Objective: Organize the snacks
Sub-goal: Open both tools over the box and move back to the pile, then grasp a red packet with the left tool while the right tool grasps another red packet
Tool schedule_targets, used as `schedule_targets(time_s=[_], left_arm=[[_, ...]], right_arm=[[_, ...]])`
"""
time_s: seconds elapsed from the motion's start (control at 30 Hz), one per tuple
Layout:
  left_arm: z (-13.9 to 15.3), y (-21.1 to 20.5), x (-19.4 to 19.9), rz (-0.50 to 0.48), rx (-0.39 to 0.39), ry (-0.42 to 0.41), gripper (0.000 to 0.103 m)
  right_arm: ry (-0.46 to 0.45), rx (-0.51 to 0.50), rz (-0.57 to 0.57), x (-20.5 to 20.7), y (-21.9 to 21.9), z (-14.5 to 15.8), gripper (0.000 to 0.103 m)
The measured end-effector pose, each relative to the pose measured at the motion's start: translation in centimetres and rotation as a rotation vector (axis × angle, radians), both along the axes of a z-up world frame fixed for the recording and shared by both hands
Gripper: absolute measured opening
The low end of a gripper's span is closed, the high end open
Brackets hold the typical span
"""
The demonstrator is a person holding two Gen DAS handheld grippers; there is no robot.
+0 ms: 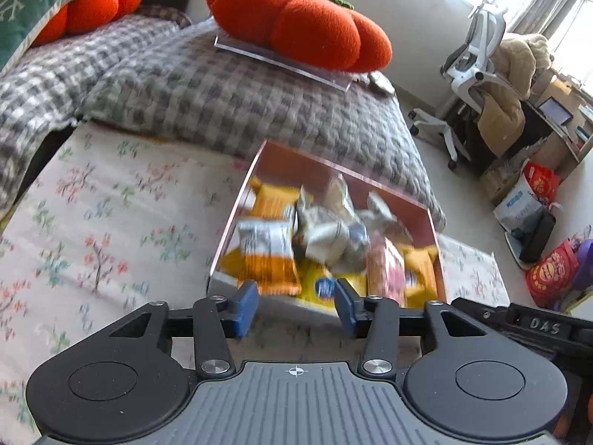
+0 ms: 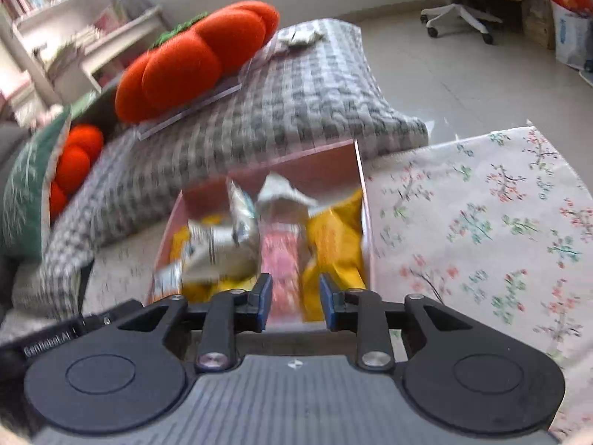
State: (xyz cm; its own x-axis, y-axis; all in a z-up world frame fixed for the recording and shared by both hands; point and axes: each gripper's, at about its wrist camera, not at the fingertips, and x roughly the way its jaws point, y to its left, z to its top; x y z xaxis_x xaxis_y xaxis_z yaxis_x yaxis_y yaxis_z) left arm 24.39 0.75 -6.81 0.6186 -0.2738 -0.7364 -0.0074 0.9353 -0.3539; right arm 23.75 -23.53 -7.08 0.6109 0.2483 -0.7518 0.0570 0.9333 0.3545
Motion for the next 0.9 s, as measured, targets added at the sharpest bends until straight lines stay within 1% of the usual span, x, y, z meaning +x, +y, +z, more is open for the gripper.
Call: schedule_targets(time_s=[0.1, 0.17, 0.23, 0.27, 0.3, 0.33, 0.4, 0.47, 0.53, 0.63, 0.7, 0.8, 0.9], left_arm=[[-0.1, -0.1, -1.3, -0.013, 0.019, 0.011, 0.052], [-0.2, 0.1, -2.2, -0.017, 0.031, 0.017, 0.057], [-0.4, 0.2, -2.9, -0.027, 0.049, 0.032, 0.060], [-0.7, 0.1, -3.3, -0.037, 0.064, 0.045, 0.062], [-1.1, 0.0, -3.7, -0.049, 0.081, 0.062, 0.062], [-1.5, -0.2, -4.1, -0.060, 0.094, 0.083, 0.062], [-2.3, -0.5, -4.7, -0.092, 0.093, 0.115, 0.062], [-2.8, -0.7, -5.4, -0.121, 0.081, 0.131, 0.062], [-3.0, -0.9, -6.0, -0.135, 0.095, 0.133, 0.062], [-3.2, -1.1, -6.2, -0.132, 0.113, 0.139, 0.062], [-3.5, -1.0, -6.0, -0.123, 0.098, 0.153, 0.062], [-3.9, -1.2, -5.9, -0.118, 0.072, 0.171, 0.062], [-4.5, -1.5, -5.9, -0.123, 0.074, 0.188, 0.062]], right_arm=[[0.037, -0.009, 0.004, -1.2, -0.2, 0.3, 0.033], [0.067, -0.017, 0.001, -2.0, -0.4, 0.6, 0.034], [0.094, -0.034, 0.006, -2.8, -0.4, 0.9, 0.040], [0.105, -0.048, 0.017, -3.3, -0.3, 1.1, 0.049], [0.116, -0.066, 0.036, -3.6, 0.0, 1.1, 0.056], [0.129, -0.090, 0.063, -4.1, 0.3, 1.1, 0.057], [0.150, -0.143, 0.134, -4.9, 1.3, 0.7, 0.058], [0.174, -0.183, 0.188, -5.5, 2.1, -0.2, 0.058], [0.209, -0.202, 0.211, -5.8, 2.5, -1.1, 0.057], [0.231, -0.215, 0.230, -6.2, 2.6, -1.9, 0.057], [0.235, -0.200, 0.227, -6.5, 2.3, -2.0, 0.057], [0.244, -0.132, 0.217, -6.4, 1.8, -1.9, 0.057], [0.247, -0.066, 0.227, -6.3, 1.9, -2.0, 0.057]])
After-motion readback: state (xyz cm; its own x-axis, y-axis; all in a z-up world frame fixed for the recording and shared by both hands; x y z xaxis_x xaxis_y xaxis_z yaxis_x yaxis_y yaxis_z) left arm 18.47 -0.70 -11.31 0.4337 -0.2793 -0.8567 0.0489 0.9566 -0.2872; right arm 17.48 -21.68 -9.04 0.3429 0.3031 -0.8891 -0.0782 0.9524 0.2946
